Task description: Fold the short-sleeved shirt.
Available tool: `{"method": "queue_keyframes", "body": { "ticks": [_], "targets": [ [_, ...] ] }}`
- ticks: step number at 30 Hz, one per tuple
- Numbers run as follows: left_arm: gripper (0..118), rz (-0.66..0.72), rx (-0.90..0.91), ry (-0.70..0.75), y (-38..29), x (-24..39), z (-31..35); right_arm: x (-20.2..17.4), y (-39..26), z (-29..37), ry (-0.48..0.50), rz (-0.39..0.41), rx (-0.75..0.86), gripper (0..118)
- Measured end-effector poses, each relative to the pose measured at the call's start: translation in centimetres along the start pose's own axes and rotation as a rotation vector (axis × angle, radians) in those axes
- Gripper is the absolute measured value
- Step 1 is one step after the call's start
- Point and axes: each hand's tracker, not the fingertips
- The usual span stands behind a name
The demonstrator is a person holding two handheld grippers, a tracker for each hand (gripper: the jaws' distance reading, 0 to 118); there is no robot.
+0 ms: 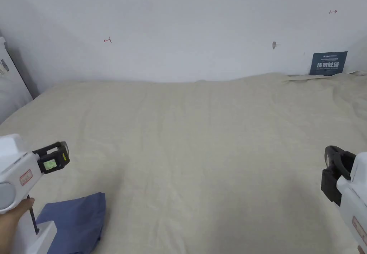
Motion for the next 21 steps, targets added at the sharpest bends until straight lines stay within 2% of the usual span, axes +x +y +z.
{"method": "queue_keyframes", "body": {
  "ticks": [3, 8, 13, 18, 20, 21],
  "targets": [
    [118, 0.001, 0.109, -0.026, 0.9, 1.5, 2.1, 0.5, 0.4, 0.3, -0.002, 0.0, 0.018, 0],
    [118, -0.074, 0.19, -0.028, 1.3, 5.2, 4.7, 1.3, 0.7, 0.7, -0.007, 0.002, 0.045, 0],
    [118, -0.144, 0.271, -0.057, -0.6, 9.5, 7.0, 1.7, 0.7, 1.1, -0.014, 0.001, 0.062, 0],
    [116, -0.139, 0.339, -0.107, -3.3, 12.8, 8.3, 2.0, 0.5, 1.4, -0.026, -0.002, 0.072, 0],
    [108, -0.161, 0.36, -0.112, -4.2, 14.0, 8.6, 1.9, 0.5, 1.7, -0.032, 0.001, 0.076, 0],
    [95, -0.178, 0.367, -0.115, -4.6, 14.6, 8.9, 2.0, 0.4, 1.8, -0.036, 0.002, 0.077, 0]
  ]
}}
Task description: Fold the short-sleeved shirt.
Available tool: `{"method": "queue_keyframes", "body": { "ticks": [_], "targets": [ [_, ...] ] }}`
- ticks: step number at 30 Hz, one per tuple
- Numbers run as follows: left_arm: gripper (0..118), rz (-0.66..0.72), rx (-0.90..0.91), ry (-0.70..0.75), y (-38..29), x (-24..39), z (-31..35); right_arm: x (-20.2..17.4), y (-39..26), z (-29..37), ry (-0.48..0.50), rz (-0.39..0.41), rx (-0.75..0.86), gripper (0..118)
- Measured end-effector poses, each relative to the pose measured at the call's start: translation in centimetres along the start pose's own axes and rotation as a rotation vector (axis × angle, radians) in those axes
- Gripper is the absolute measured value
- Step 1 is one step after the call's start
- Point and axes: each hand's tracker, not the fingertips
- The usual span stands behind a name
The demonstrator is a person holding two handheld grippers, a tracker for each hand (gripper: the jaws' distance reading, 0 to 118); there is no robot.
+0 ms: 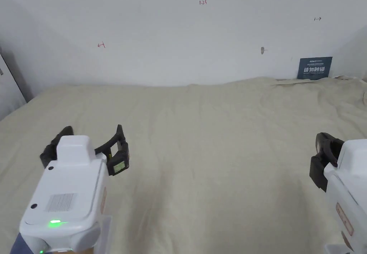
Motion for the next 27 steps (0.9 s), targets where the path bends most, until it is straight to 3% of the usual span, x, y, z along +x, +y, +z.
{"method": "queue_keyframes", "body": {
  "ticks": [5, 6, 8, 10, 27],
  "targets": [
    [41, 0.014, 0.017, -0.033, -0.6, 2.2, 0.7, 0.5, -0.3, 0.2, -0.019, 0.012, 0.013, 0],
    [22, 0.029, 0.011, -0.037, -0.7, 2.4, 0.7, 0.4, -0.3, 0.3, -0.022, 0.012, 0.014, 0],
    [6, 0.034, -0.003, -0.049, -1.0, 3.0, 0.7, 0.3, -0.3, 0.5, -0.033, 0.013, 0.018, 0],
    [0, 0.039, -0.014, -0.074, -1.4, 3.5, 0.6, 0.3, -0.3, 0.6, -0.039, 0.01, 0.018, 0],
    [0, 0.037, -0.05, -0.12, -2.7, 5.3, 1.1, -0.1, -0.4, 1.2, -0.059, 0.001, 0.03, 0]
  ]
}}
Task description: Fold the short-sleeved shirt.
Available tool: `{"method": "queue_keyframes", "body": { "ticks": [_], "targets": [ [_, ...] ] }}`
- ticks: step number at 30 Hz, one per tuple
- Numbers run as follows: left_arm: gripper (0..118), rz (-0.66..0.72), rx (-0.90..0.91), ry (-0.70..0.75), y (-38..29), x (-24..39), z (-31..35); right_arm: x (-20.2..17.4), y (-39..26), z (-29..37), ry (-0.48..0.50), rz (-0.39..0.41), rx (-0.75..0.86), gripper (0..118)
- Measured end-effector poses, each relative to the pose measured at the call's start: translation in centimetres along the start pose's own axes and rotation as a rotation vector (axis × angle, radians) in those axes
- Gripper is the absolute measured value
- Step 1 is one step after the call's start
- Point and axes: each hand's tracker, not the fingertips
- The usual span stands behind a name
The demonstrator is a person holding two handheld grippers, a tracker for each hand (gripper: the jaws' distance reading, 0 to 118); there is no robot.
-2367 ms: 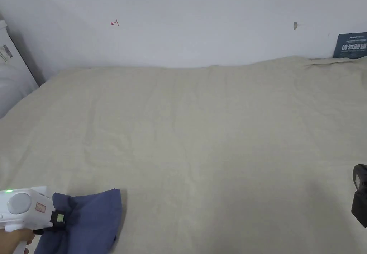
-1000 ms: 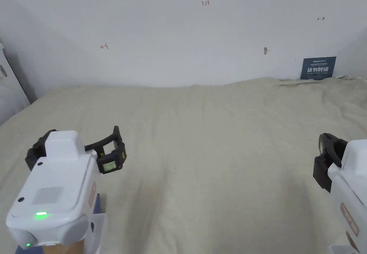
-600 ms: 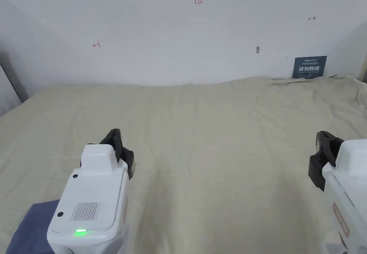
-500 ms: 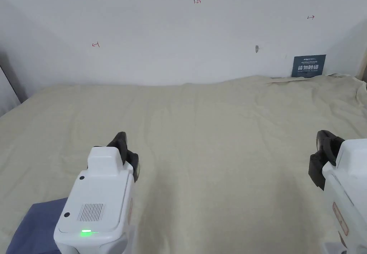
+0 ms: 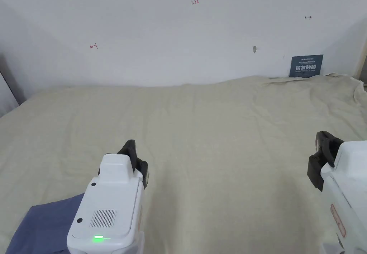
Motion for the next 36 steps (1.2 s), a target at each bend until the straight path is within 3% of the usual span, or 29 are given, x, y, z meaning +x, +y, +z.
{"method": "queue_keyframes", "body": {
  "ticks": [36],
  "targets": [
    [0, -0.007, 0.004, -0.004, 0.07, 0.24, 0.31, 0.23, 0.02, 0.14, 0.002, -0.003, -0.002, 0]
  ]
}}
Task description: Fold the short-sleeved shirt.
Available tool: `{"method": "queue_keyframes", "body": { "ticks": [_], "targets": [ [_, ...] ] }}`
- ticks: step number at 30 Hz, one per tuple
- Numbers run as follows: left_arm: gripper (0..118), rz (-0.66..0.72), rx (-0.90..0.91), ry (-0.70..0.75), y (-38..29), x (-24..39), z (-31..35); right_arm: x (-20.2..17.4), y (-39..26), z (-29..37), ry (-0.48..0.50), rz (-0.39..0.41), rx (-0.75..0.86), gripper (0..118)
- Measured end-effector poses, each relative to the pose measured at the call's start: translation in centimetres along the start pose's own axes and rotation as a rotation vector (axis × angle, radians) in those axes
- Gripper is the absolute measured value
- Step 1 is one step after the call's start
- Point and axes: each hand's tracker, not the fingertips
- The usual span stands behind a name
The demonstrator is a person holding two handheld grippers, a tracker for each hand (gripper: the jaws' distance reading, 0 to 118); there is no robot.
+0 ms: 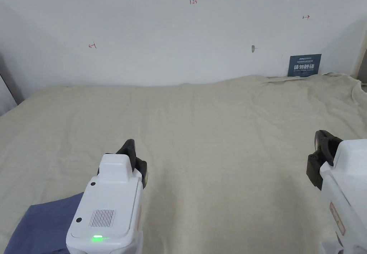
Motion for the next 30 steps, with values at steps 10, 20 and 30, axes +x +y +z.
{"method": "queue_keyframes", "body": {
  "ticks": [10, 20, 30],
  "targets": [
    [0, 0.001, -0.002, -0.003, -0.13, -0.07, -0.04, -0.09, -0.07, -0.06, 0.002, 0.008, -0.003, 0],
    [0, -0.007, 0.005, -0.001, -0.21, -0.03, 0.04, -0.06, 0.05, -0.09, 0.001, 0.011, 0.0, 0],
    [86, 0.032, -0.021, 0.015, -0.27, -0.76, -0.22, 0.33, 0.1, -0.05, 0.003, -0.02, -0.008, 66]
  ]
}}
